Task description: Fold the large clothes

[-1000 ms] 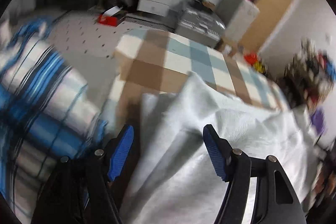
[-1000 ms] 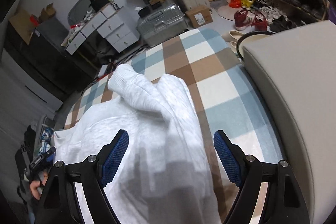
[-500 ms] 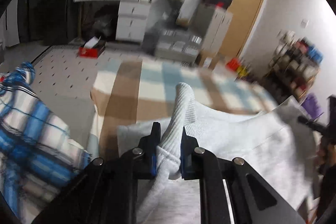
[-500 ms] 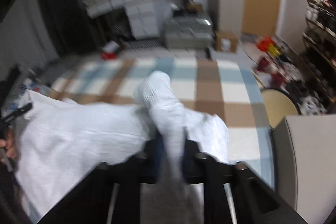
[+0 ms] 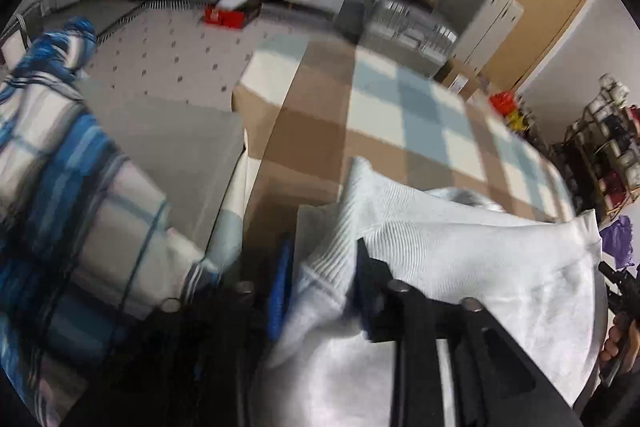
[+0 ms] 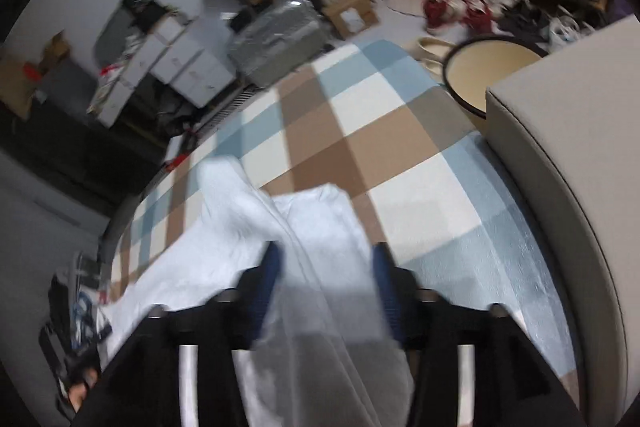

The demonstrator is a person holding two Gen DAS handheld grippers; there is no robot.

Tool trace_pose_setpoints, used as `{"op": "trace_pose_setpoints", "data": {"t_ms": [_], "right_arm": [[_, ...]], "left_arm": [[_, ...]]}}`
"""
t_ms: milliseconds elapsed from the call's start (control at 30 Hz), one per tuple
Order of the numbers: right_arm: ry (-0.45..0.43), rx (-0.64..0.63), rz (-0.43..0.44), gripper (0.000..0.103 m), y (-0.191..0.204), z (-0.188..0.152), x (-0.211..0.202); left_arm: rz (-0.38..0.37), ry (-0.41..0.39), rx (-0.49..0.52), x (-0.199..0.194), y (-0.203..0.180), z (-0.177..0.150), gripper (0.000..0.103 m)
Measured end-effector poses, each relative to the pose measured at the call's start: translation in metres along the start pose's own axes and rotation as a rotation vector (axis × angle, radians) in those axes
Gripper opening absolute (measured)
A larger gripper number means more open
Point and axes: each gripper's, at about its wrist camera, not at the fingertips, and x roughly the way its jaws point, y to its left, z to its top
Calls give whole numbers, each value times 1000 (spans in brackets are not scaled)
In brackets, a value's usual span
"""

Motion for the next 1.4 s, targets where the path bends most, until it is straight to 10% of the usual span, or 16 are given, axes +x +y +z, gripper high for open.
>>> {"op": "trace_pose_setpoints", "data": {"t_ms": [333, 433, 467, 600, 733, 867, 967, 1133, 1233, 1400], "right_arm": [[29, -152, 17, 76, -19, -77, -49], [-5, -195, 32, 12, -12, -90, -53], [-29, -218, 79, 8, -7, -94, -62], [-245, -254, 197, 8, -3, -113, -110], [-92, -110, 70, 12, -41, -114, -70], [-94, -127, -33, 57, -40, -125, -66], [-118, -137, -6, 69, -37, -123, -74], [-60, -96, 24, 67, -41, -123, -62], [-20, -148, -8, 34, -36, -138, -56], [-72, -319, -175, 45, -9, -151, -69]], "left_arm": [[-59, -121, 35, -63, 2, -50, 53], [-89, -98, 43, -63, -1, -60, 53], [-85, -100, 53, -68, -1, -66, 53], [-20, -133, 89, -81, 1, -80, 53], [-6, -153, 110, -80, -5, -84, 53], [-20, -129, 209, -72, -32, -92, 53], [-38, -141, 321, -66, -59, -100, 53], [-58, -110, 422, -37, -85, -114, 53], [-56, -138, 443, -22, -85, -122, 59], [-87, -165, 439, -25, -77, -124, 72]]}}
